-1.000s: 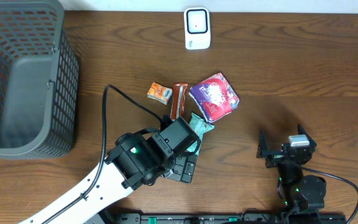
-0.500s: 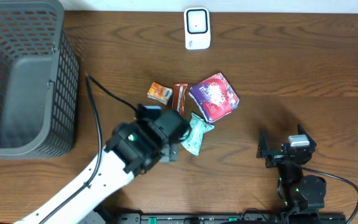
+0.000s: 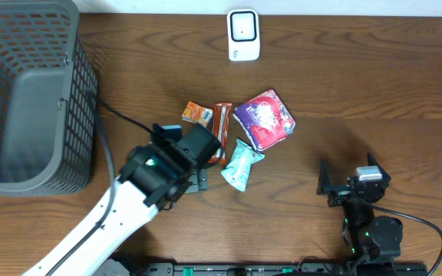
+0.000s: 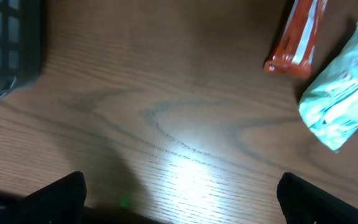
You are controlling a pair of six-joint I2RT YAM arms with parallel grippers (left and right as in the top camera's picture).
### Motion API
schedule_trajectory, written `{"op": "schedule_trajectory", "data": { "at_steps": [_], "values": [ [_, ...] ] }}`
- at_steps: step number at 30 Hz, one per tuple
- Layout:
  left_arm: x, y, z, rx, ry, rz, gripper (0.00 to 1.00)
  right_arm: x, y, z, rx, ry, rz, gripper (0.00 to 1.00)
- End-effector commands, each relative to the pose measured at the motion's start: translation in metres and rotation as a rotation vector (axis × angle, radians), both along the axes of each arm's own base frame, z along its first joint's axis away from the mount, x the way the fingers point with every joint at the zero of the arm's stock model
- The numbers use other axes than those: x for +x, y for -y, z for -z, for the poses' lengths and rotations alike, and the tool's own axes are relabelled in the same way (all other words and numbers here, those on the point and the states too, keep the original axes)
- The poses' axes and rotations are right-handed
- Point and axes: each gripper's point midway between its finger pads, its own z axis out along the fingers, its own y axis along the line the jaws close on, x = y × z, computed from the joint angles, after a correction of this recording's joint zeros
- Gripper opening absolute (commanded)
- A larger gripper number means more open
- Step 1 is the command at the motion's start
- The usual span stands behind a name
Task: Scan the item barcode
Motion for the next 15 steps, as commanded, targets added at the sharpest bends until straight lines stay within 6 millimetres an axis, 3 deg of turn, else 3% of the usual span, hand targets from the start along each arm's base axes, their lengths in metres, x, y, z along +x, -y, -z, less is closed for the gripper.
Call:
{"op": "schedule_trajectory", "data": {
  "at_steps": [1, 10, 15],
  "values": [
    [-0.003, -0.012, -0.021, -0.059, 0.085, -0.045, 0.98, 0.0, 0.002, 0.002, -0.009, -0.007, 0.007, 0.99],
    [-0.022, -0.03, -0.06, -0.194, 0.236, -0.068, 0.98, 0.0, 0.002, 0.002, -0.009, -0.007, 0.007, 0.99],
    [-0.039, -0.064, -0.067, -0.197, 0.278, -0.227, 0.98, 0.0, 0.002, 0.002, -0.009, -0.007, 0.007, 0.99]
  ]
}}
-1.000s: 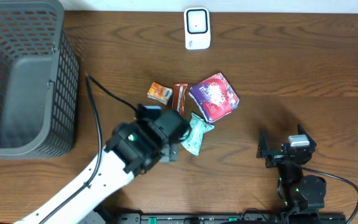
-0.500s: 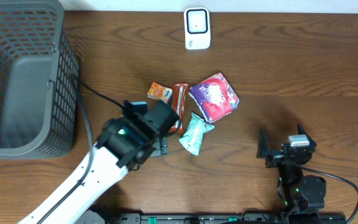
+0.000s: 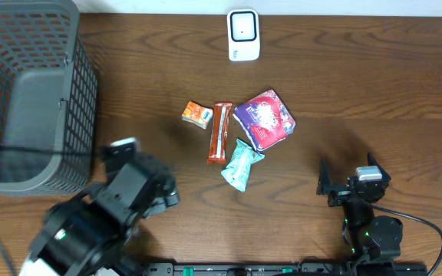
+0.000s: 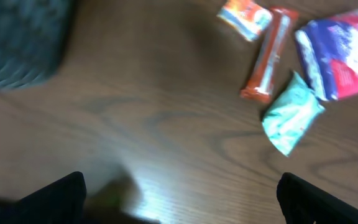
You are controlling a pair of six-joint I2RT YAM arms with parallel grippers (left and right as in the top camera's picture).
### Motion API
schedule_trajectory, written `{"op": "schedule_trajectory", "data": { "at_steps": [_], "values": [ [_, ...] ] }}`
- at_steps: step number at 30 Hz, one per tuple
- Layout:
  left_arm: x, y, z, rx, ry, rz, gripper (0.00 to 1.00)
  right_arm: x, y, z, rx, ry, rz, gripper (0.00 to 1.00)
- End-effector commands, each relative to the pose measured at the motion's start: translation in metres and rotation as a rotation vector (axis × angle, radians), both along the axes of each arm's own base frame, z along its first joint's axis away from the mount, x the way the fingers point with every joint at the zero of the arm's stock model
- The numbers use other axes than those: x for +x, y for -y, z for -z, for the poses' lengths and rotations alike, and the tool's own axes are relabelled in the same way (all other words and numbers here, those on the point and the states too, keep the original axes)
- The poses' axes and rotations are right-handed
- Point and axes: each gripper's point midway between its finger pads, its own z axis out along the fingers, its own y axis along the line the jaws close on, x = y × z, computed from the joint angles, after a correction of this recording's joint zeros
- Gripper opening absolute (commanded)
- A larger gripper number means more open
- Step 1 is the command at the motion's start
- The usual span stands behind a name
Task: Scan the item barcode
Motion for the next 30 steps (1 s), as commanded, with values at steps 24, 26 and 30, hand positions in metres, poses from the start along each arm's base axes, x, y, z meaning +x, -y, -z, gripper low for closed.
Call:
{"op": "schedule_trajectory", "data": {
  "at_steps": [24, 26, 30],
  "values": [
    [0.019, -0.034, -0.041, -0.009, 0.264, -0.117, 0.98, 0.0, 0.002, 0.002, -0.009, -0.006, 0.007, 0.99],
    [0.025, -0.031, -0.044, -0.017, 0.277, -0.116, 0.98, 0.0, 0.002, 0.002, -0.009, -0.006, 0.007, 0.99],
    [0.031, -0.027, -0.039, 0.021, 0.256, -0.084, 0.98, 0.0, 0.002, 0.002, -0.009, -0.006, 0.007, 0.99]
  ]
}}
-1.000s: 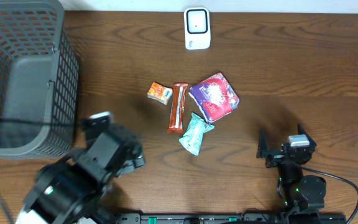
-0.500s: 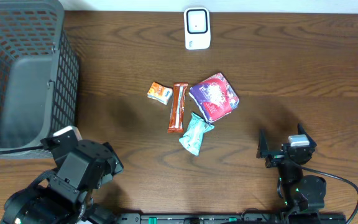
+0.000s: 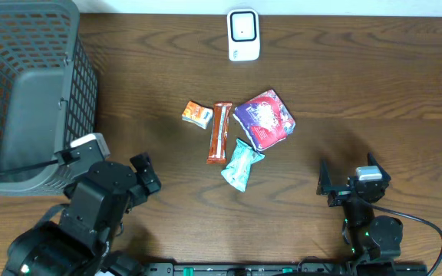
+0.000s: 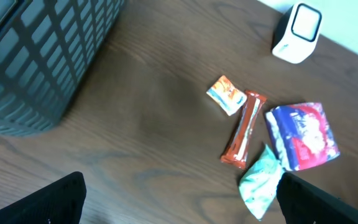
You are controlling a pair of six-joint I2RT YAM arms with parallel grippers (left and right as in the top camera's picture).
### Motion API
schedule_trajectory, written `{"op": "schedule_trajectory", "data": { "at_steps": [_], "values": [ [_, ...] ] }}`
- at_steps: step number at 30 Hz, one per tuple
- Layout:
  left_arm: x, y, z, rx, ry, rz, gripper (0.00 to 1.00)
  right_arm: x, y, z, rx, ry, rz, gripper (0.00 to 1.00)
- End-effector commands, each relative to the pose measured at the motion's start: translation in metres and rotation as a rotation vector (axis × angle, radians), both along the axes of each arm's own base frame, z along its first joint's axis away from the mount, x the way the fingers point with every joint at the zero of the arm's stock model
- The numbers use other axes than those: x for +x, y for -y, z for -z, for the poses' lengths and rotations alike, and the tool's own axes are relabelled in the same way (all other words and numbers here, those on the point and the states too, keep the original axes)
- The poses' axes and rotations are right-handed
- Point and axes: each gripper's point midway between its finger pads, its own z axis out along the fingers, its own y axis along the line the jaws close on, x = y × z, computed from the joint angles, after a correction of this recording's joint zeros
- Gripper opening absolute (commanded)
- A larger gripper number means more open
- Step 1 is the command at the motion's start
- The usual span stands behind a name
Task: Scan the item barcode
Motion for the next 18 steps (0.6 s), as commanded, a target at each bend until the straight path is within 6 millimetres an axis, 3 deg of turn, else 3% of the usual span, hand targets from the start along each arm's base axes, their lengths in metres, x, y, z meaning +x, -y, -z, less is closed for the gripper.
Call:
{"op": "schedule_trajectory", "data": {
  "at_steps": [1, 4, 11, 13, 18],
  "values": [
    [0.01, 0.0, 0.006, 0.112, -0.024, 0.052, 0.98, 0.0, 0.002, 0.002, -0.009, -0.006, 0.007, 0.99],
    [0.021, 0.006, 0.006, 0.166, -0.038, 0.094, 0.98, 0.0, 0.002, 0.002, -0.009, -0.006, 0.007, 0.99],
    [0.059, 0.018, -0.025, 0.131, -0.068, 0.123, 0.98, 0.0, 0.002, 0.002, -0.009, -0.006, 0.007, 0.99],
    [0.068, 0.026, -0.02, 0.089, -0.114, 0.159, 0.98, 0.0, 0.002, 0.002, -0.009, -0.006, 0.007, 0.99],
    [0.072, 0.027, 0.016, 0.106, -0.284, 0.159, 0.97, 0.0, 0.002, 0.002, -0.009, -0.006, 0.007, 0.99]
  ]
}}
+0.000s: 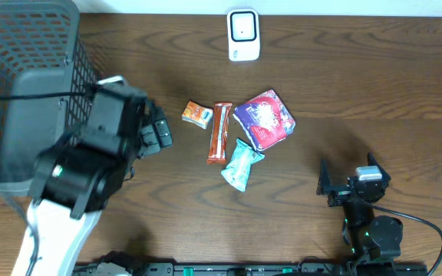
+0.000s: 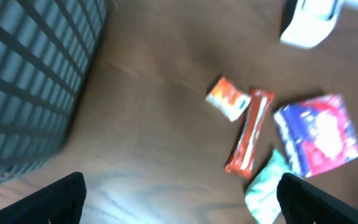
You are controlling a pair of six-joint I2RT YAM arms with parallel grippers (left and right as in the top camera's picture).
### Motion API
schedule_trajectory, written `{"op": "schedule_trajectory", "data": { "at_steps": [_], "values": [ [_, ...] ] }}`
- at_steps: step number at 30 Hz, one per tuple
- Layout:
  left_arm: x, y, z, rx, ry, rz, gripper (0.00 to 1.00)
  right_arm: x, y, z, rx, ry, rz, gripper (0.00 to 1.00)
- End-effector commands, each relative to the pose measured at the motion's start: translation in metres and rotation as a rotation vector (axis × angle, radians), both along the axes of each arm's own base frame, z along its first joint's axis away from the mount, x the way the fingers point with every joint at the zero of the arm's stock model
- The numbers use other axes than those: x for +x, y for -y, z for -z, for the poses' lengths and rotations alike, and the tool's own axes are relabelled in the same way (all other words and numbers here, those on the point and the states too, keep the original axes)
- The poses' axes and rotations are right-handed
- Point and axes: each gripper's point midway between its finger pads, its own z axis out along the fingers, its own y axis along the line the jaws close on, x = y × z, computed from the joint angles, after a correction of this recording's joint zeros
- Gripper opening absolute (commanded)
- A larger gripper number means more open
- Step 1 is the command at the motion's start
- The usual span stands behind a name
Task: Scan the item barcode
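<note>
Several items lie mid-table: a small orange packet [image 1: 198, 114], a red bar [image 1: 219, 132], a purple pouch [image 1: 264, 118] and a teal packet [image 1: 241, 163]. The white scanner [image 1: 243, 34] stands at the far edge. My left gripper [image 1: 159, 129] hovers left of the orange packet, open and empty. Its wrist view is blurred and looks down on the orange packet [image 2: 229, 99], red bar [image 2: 249, 132], purple pouch [image 2: 319, 134] and teal packet [image 2: 266, 186] from between its fingers [image 2: 55, 199]. My right gripper [image 1: 350, 178] rests open at the near right, away from the items.
A dark mesh basket [image 1: 21, 92] fills the far left corner, right beside my left arm; its wall [image 2: 30, 81] shows in the wrist view. A black cable runs from the left arm across the basket. Bare wood lies between the items and the right arm.
My left arm has moved from the near-left of the table up to beside the basket, level with the items. Its gripper stays open and empty. The items and right arm have not moved.
My left gripper was first low over the table right by the red bar and teal packet, open. Then it was back at the near left, farther from the items, at two moments. Now it hovers beside the basket. Nothing was picked up.
</note>
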Motion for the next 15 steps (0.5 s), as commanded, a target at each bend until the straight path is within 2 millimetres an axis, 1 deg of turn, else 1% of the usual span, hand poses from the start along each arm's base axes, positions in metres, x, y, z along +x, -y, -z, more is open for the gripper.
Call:
{"op": "schedule_trajectory", "data": {
  "at_steps": [1, 10, 13, 15],
  "values": [
    [0.0, 0.009, 0.03, 0.016, -0.156, 0.054, 0.98, 0.0, 0.002, 0.002, -0.009, -0.006, 0.007, 0.99],
    [-0.005, 0.007, 0.093, 0.12, -0.447, 0.048, 0.98, 0.0, 0.002, 0.002, -0.009, -0.006, 0.007, 0.99],
    [-0.004, 0.008, 0.106, 0.138, -0.499, 0.047, 0.98, 0.0, 0.002, 0.002, -0.009, -0.005, 0.006, 0.99],
    [-0.002, 0.008, 0.114, 0.15, -0.531, 0.046, 0.98, 0.0, -0.002, -0.006, 0.007, 0.025, -0.013, 0.99]
  ]
}}
